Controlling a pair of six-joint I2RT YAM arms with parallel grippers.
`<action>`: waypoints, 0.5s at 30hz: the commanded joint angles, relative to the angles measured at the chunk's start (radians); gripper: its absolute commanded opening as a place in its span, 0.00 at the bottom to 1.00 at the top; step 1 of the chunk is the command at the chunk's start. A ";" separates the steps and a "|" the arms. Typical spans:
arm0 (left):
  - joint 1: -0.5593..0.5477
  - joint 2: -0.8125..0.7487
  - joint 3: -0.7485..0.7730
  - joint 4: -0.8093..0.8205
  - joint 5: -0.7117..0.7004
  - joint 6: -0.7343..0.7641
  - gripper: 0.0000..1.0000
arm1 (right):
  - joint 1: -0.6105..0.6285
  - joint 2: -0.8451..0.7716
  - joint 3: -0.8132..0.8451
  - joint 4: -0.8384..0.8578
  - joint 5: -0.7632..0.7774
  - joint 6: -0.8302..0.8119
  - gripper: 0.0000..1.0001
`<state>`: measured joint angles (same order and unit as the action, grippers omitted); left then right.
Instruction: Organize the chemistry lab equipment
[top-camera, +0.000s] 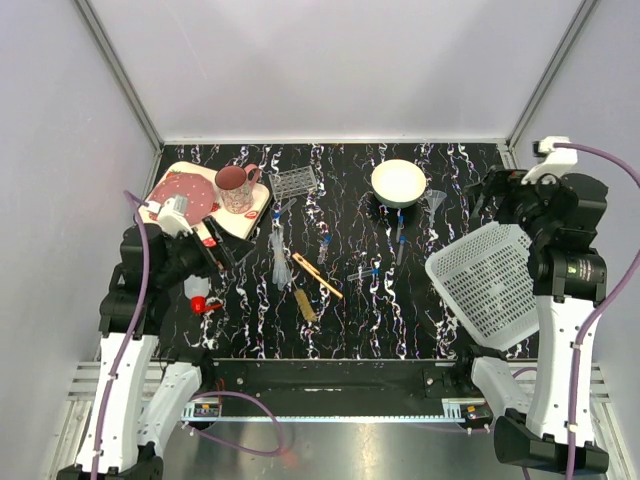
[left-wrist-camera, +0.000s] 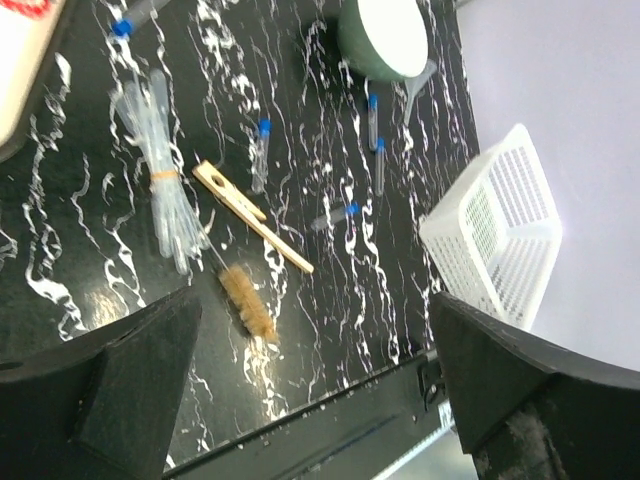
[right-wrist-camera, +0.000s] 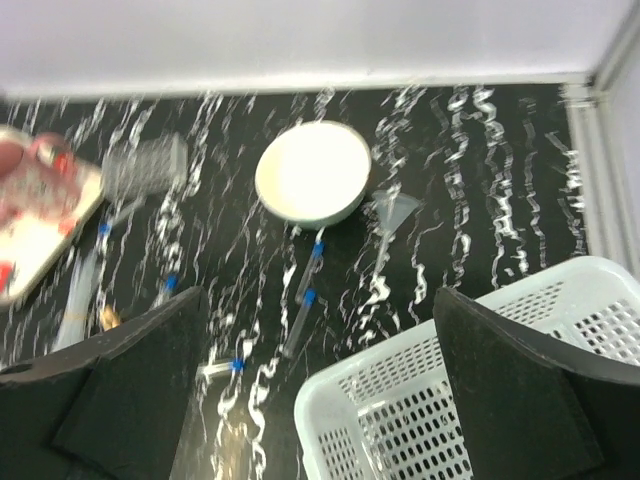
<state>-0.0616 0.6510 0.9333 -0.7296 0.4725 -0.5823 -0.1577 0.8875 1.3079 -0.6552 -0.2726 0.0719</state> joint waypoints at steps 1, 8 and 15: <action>-0.096 0.032 -0.048 0.033 0.046 -0.045 0.99 | 0.003 0.019 -0.029 -0.056 -0.301 -0.242 1.00; -0.524 0.217 -0.053 -0.024 -0.362 -0.142 0.99 | 0.003 0.093 -0.019 -0.289 -0.533 -0.441 1.00; -0.698 0.469 -0.018 -0.034 -0.578 -0.255 0.99 | 0.003 0.096 -0.045 -0.291 -0.594 -0.460 1.00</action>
<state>-0.7216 1.0393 0.8753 -0.7692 0.0723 -0.7467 -0.1577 0.9997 1.2713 -0.9329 -0.7753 -0.3412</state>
